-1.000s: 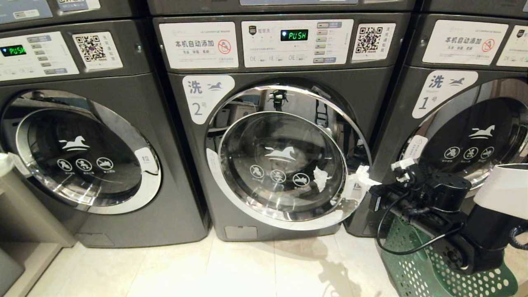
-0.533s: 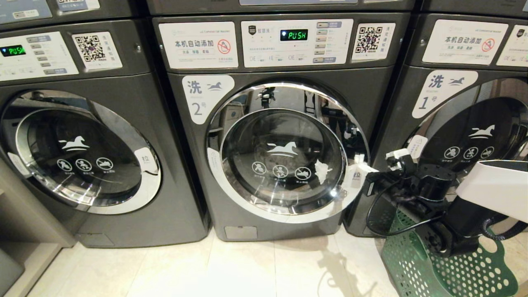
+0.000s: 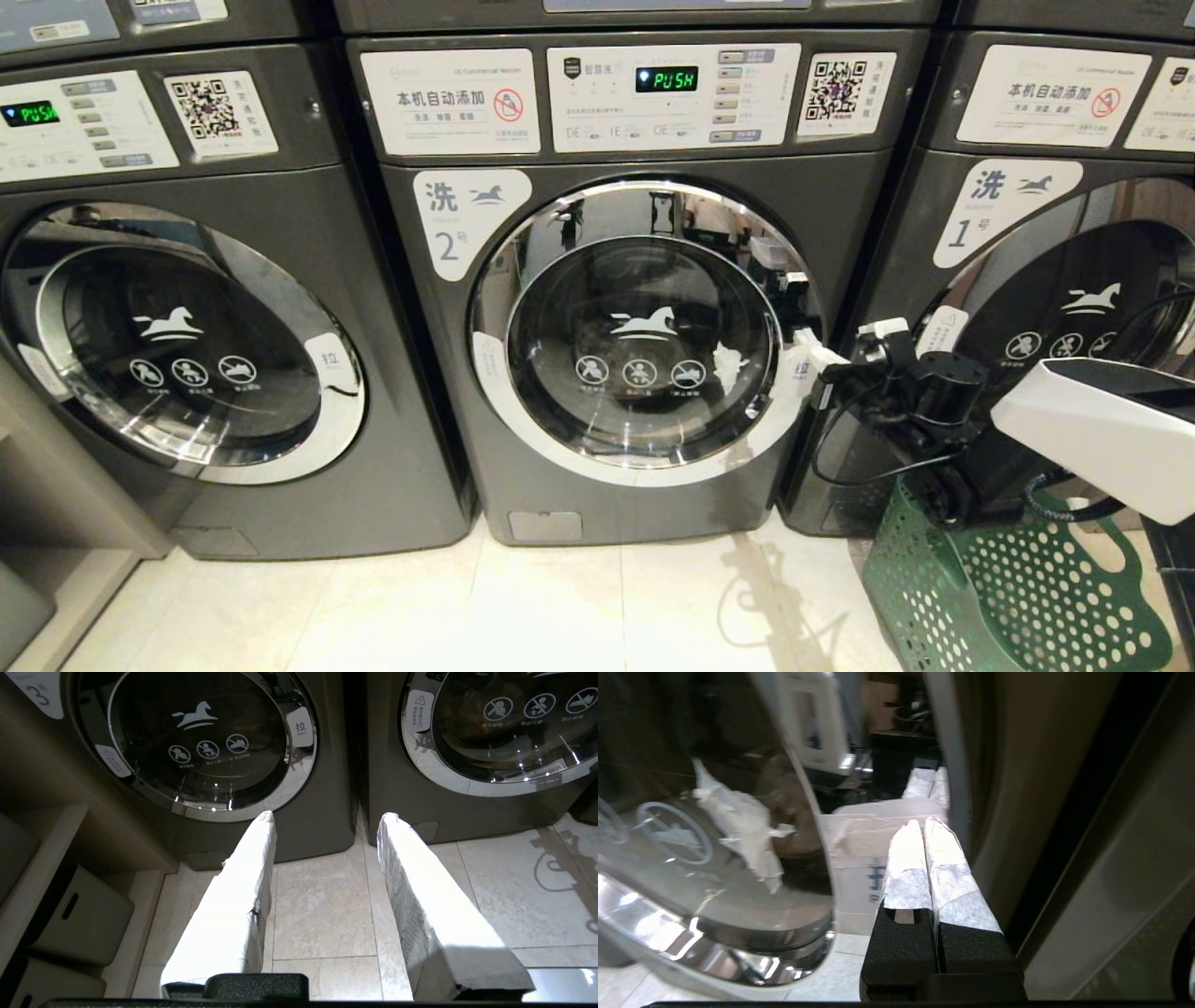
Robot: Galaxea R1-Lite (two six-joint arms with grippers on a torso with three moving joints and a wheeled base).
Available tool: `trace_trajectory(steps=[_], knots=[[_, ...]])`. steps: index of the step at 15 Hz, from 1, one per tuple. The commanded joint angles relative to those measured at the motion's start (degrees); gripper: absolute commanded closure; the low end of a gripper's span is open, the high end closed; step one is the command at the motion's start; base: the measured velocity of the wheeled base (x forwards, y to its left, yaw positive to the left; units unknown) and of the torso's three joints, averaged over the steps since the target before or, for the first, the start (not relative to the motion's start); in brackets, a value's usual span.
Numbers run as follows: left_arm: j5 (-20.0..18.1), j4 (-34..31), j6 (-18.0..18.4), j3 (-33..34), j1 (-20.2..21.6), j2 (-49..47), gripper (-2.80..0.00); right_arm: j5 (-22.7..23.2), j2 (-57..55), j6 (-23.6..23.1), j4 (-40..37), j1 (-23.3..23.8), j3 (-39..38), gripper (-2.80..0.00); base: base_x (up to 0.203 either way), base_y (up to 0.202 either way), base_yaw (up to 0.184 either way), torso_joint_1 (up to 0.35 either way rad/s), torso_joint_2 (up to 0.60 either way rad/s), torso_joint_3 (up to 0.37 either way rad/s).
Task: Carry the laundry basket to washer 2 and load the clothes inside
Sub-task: Press the washing machine door tightly with the right hand
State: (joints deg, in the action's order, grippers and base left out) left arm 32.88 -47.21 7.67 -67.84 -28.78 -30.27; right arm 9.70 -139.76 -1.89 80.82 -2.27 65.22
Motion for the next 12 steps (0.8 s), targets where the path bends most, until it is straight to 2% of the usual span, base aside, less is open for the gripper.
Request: trace_trajectory(steps=[1, 4, 9, 11, 12], knots=[[-1.97, -0.34, 1.39, -1.24, 3.91, 2.19, 0.0, 0.11, -3.28, -0.1, -0.65, 1.04, 5.21, 0.0, 0.0, 0.0, 0.0, 0.0, 0.0, 0.0], [-9.95, -0.99, 2.3, -2.43, 13.89, 4.14, 0.0, 1.07, -7.02, 0.07, -1.74, 1.78, 12.42, 0.0, 0.0, 0.0, 0.0, 0.0, 0.0, 0.0], [-28.22, -8.34, 2.43, -4.72, 31.61, 8.55, 0.0, 5.11, -10.13, 0.19, -1.78, 1.39, 16.38, 0.0, 0.0, 0.0, 0.0, 0.0, 0.0, 0.0], [-37.59, -10.76, 2.31, -1.62, 36.45, 13.06, 0.0, 6.3, -12.06, 0.22, -1.95, 1.39, 19.84, 0.0, 0.0, 0.0, 0.0, 0.0, 0.0, 0.0], [-40.88, -11.41, 2.13, 0.89, 37.35, 14.08, 0.0, 7.14, -12.96, 0.22, -2.34, 1.39, 21.62, 0.0, 0.0, 0.0, 0.0, 0.0, 0.0, 0.0]])
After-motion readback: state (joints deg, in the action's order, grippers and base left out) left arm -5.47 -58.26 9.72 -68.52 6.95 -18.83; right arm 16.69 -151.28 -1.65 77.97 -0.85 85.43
